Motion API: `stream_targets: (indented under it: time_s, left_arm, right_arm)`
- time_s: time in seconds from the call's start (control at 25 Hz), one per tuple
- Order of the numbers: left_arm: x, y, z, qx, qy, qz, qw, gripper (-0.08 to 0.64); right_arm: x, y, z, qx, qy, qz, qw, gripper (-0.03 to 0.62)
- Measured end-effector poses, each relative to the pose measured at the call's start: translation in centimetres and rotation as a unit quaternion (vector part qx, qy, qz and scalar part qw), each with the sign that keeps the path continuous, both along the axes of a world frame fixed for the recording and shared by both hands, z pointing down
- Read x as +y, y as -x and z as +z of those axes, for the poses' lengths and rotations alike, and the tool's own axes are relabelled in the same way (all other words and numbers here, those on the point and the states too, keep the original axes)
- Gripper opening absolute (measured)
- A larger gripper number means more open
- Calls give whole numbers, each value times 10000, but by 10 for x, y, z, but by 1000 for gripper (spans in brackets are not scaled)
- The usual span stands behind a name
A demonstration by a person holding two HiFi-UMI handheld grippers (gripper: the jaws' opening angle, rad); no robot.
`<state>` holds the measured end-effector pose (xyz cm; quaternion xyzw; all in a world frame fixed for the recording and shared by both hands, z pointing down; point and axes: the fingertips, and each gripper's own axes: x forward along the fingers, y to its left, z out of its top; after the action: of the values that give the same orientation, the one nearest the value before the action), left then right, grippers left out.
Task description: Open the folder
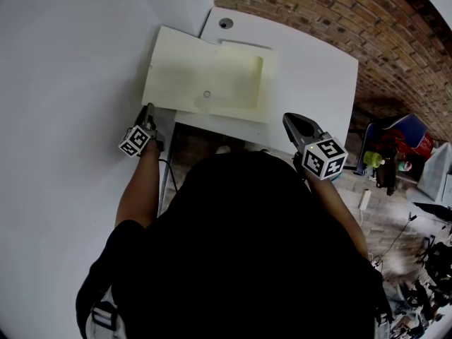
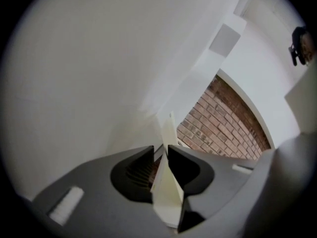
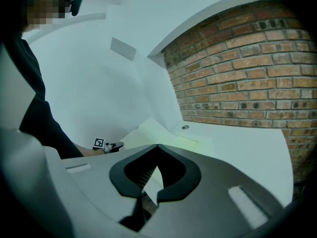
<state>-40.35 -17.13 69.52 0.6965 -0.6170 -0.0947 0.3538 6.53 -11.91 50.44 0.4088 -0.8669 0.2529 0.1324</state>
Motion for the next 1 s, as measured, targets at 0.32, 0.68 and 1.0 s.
stream_targets:
  time_s: [0.32,0.68,1.0]
  left_arm:
    - [-3,-13,-40,-235,-403,184,9987,75]
    - [-8,-15,-86,-513,-791,159,9954,75]
    - [-11,-13,-131,-758,-1203,86,9898,75]
  right_arm:
    - [1,-8,1,-17,-12,-13,10000,-2]
    - [-8,-15,-3,-112,-45,-41,9999,-3]
    - [-31,-29,-13,-181,-231,17,9996,-2]
